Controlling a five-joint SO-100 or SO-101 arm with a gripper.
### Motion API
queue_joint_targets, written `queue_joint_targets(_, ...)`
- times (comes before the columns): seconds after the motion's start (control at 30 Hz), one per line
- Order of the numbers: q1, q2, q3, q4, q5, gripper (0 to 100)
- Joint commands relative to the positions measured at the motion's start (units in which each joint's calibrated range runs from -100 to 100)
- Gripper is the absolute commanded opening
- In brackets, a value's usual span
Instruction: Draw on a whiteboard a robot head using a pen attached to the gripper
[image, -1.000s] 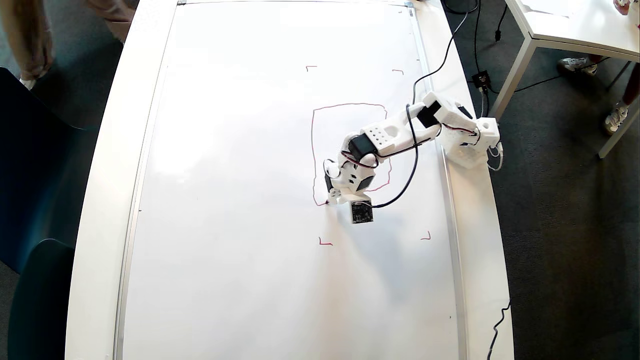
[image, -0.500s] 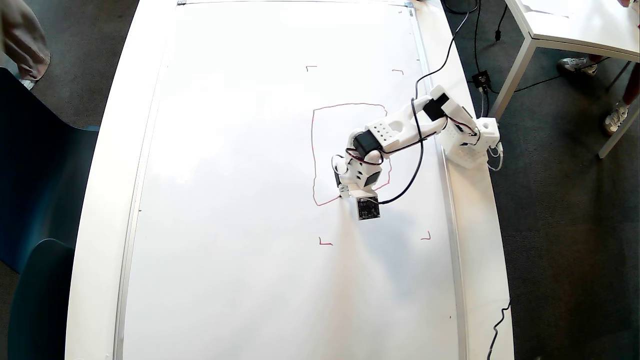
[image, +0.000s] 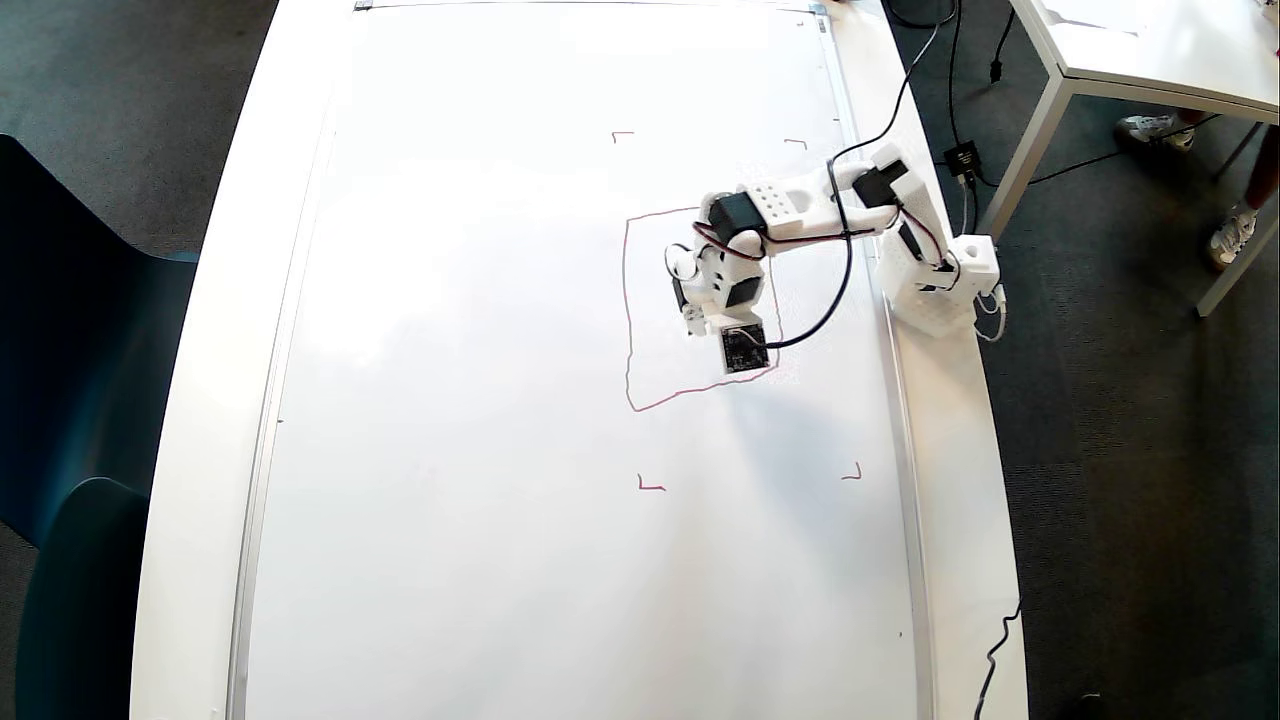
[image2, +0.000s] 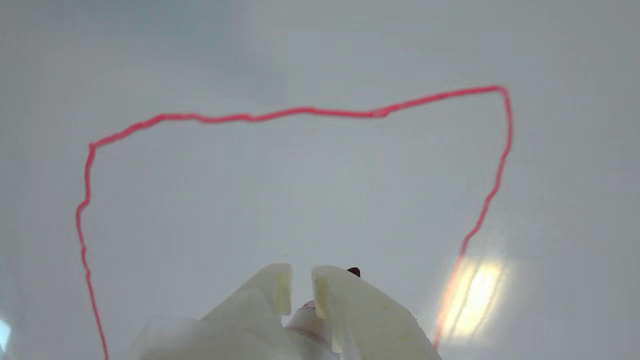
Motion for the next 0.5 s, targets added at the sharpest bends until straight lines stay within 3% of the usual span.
queue_joint_targets(0.0,1.43,-4.81,8.66,-3.51,0.62,1)
queue_joint_targets(0.13,1.14,-1.95,8.75,-7.77,1.59,1)
queue_joint_targets(0.47,-0.71,7.44,-3.14,-7.07,1.86,1)
